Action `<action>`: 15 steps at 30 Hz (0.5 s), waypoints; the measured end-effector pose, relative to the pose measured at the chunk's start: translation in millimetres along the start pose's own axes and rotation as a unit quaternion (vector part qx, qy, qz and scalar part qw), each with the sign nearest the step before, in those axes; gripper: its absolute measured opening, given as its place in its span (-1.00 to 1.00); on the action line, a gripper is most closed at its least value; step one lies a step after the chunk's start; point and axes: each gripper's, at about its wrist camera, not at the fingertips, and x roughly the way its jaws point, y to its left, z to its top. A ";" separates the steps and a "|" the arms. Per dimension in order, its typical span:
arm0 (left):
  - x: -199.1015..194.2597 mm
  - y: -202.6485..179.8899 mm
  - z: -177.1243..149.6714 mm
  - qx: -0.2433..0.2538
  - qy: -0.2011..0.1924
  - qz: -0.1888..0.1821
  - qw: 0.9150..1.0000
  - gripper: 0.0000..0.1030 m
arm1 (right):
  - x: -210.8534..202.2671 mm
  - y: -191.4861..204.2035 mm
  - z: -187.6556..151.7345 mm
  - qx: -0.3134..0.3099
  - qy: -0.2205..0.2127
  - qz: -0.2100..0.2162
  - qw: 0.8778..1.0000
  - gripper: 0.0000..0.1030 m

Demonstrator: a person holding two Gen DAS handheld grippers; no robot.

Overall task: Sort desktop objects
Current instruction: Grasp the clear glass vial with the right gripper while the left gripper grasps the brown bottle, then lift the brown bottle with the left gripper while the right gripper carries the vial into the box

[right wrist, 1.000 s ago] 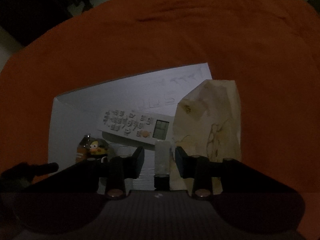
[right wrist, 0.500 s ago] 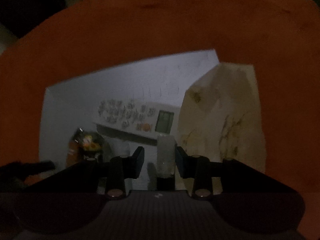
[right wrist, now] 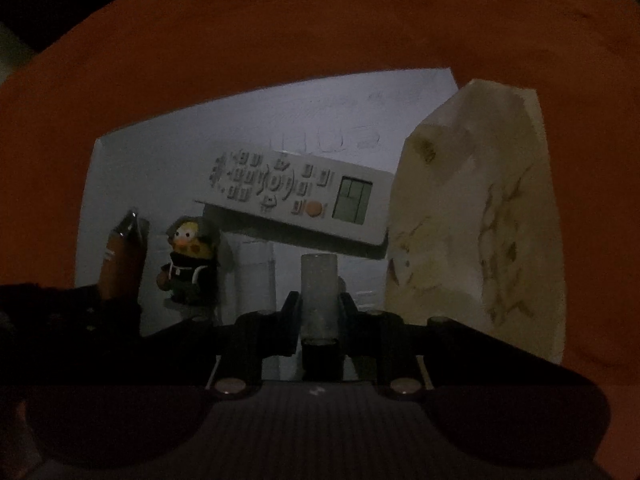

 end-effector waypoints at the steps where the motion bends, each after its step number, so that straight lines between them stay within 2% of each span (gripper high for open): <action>1: 0.6 -3.0 0.3 0.003 0.000 0.003 1.000 -0.59 | 1.3 -0.6 -0.7 0.001 0.003 -0.002 1.000 -0.56; 4: 4.6 -13.9 -2.0 0.012 -0.002 0.017 1.000 -0.37 | 4.3 -4.1 -1.9 0.006 0.008 -0.003 1.000 -0.52; 8: 7.9 -27.3 -5.4 0.031 -0.012 0.032 0.999 -0.20 | 4.8 -2.8 -1.8 0.004 0.007 -0.009 1.000 -0.51; 11: 8.5 -32.9 -4.6 0.031 -0.014 0.032 0.999 -0.25 | 4.8 1.0 -3.5 -0.002 0.004 -0.014 1.000 -0.51; 12: 5.2 -31.5 -4.9 0.030 -0.015 0.030 0.999 -0.43 | 4.7 3.2 -4.4 -0.008 0.002 -0.019 1.000 -0.55; 14: 0.2 -31.8 -5.5 0.033 -0.017 0.032 0.999 -0.59 | 5.9 9.1 -6.0 -0.019 0.000 -0.028 0.999 -0.58; 15: -3.2 -30.7 -7.2 0.033 -0.017 0.029 0.999 -0.59 | 4.6 10.9 -6.9 -0.027 0.000 -0.032 0.999 -0.58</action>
